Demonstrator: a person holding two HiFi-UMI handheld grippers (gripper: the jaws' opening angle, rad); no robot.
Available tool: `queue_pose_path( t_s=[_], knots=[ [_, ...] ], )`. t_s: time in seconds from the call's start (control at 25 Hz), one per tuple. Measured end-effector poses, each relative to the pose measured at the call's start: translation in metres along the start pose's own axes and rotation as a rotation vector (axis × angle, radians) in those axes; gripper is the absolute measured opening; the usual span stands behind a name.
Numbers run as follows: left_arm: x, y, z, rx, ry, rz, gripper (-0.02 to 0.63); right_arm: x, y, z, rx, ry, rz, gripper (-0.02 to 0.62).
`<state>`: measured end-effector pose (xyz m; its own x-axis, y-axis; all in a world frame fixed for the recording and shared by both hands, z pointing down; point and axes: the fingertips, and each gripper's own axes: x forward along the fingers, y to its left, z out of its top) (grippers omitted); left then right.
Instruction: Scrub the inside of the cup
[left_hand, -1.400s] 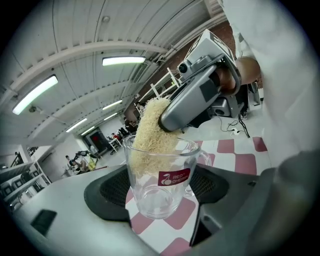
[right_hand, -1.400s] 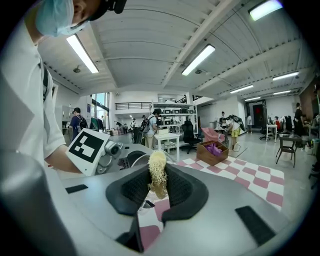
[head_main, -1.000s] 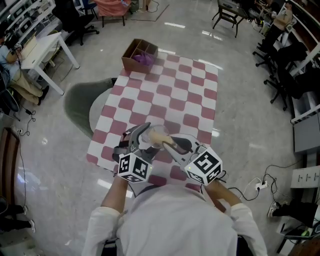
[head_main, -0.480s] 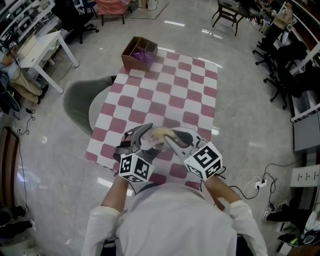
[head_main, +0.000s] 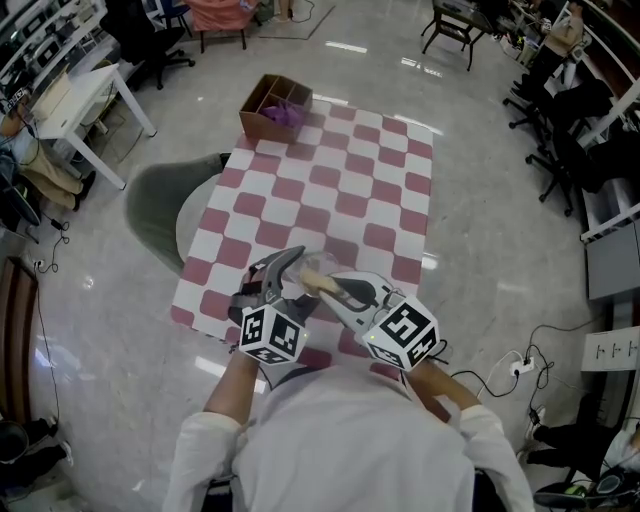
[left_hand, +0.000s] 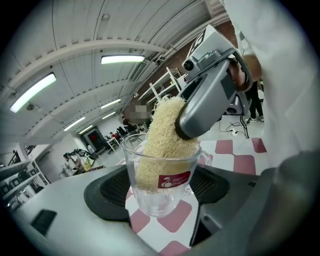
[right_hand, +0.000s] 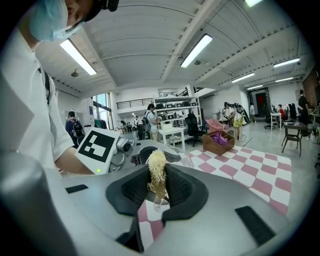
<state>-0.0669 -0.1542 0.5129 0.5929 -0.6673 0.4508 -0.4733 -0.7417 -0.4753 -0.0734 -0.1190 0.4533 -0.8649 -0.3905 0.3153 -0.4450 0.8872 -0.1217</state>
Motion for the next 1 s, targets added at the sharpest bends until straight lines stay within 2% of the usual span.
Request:
queue_pose_path(
  t_s=[0.16, 0.36, 0.56, 0.88, 1.0],
  knots=[
    [0.001, -0.003, -0.002, -0.012, -0.001, -0.006, 0.36, -0.003, -0.015, 0.012, -0.001, -0.055, -0.047, 0.086],
    [-0.001, -0.005, -0.001, -0.051, -0.013, -0.005, 0.36, -0.012, -0.034, 0.01, 0.02, -0.057, -0.117, 0.087],
    [0.0, 0.001, -0.003, -0.098, -0.032, 0.0, 0.36, -0.022, -0.039, 0.012, 0.068, -0.118, -0.13, 0.087],
    [0.012, 0.016, -0.012, -0.312, -0.097, -0.006, 0.36, -0.035, -0.052, 0.018, 0.12, -0.198, -0.17, 0.086],
    [0.018, 0.024, -0.014, -0.366, -0.117, 0.0, 0.36, -0.041, -0.058, 0.021, 0.133, -0.222, -0.192, 0.086]
  ],
)
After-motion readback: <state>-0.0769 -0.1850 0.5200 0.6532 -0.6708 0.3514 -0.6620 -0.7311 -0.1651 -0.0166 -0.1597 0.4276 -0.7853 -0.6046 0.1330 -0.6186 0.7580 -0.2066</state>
